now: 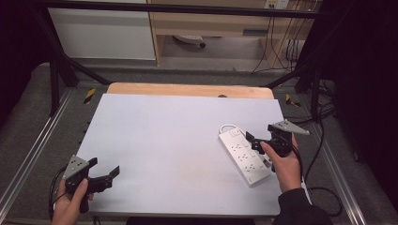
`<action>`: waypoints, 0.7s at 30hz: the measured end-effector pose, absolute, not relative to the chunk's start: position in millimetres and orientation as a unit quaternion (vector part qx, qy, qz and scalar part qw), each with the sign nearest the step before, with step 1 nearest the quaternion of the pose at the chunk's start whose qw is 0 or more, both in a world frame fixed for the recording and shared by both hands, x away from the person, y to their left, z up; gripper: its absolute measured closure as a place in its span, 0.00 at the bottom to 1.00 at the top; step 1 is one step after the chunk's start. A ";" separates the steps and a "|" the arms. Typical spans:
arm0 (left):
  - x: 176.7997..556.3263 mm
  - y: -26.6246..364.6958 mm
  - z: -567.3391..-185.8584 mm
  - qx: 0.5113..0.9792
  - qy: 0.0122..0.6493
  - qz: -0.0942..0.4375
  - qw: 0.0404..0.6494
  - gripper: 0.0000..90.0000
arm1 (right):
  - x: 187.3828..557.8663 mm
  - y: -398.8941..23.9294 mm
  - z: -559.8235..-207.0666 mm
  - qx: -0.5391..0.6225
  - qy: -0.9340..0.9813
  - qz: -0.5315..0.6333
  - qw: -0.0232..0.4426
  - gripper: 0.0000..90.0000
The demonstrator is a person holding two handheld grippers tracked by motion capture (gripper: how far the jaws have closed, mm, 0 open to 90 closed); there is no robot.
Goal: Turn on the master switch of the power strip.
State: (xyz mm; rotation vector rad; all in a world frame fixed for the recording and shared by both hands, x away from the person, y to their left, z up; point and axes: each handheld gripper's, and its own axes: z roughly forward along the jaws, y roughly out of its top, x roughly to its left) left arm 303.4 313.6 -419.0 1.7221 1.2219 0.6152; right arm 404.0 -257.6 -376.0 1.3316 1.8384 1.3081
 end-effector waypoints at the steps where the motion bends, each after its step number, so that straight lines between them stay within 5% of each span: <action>1: 303.3 313.6 -419.0 0.698 0.495 0.249 0.454 0.08 | 404.7 -257.3 -376.1 0.492 0.677 0.482 0.260 0.03; 11: 303.6 313.1 -419.3 0.699 0.495 0.248 0.453 0.08 | 416.3 -248.8 -375.3 0.485 0.689 0.469 0.265 0.09; 21: 303.6 313.2 -419.5 0.700 0.494 0.247 0.453 0.08 | 427.3 -242.3 -376.3 0.479 0.701 0.464 0.254 0.29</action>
